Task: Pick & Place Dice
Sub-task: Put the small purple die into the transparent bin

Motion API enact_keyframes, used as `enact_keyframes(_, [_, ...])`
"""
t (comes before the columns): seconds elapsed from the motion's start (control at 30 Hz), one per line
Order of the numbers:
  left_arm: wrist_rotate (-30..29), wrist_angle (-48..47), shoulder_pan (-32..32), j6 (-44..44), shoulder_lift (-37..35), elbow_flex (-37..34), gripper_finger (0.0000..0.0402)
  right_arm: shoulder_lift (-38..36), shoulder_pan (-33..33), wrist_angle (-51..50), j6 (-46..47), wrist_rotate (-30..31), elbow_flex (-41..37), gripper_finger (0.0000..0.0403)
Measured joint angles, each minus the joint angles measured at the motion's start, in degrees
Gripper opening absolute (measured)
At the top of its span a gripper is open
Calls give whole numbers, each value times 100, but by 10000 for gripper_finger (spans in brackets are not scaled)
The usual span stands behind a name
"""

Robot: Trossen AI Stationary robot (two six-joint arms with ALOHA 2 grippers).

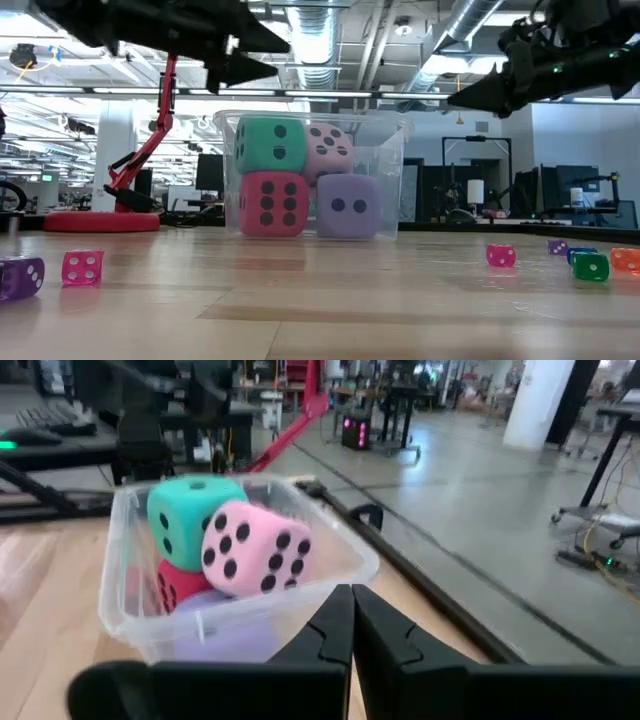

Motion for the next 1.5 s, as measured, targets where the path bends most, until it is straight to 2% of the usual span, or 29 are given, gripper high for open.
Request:
enact_keyframes(0.3, [-26,-1841,257,45,476,1105,274,539,-2,-121,-156,-1,263,0])
enact_keyframes(0.53, [-16,-2040,31,8,197,1158,274,549,-2,-134,-297,1,268,0])
enact_keyframes(0.87, [-8,-2974,-539,-12,-134,1158,274,549,-2,-199,-297,-4,270,0])
enact_keyframes(1.1, [4,-3061,-884,-14,-139,1156,274,549,-2,-301,-307,-2,268,0])
enact_keyframes(1.5, [-18,-2919,-867,-14,-139,1152,274,549,-2,-281,-297,11,268,0])
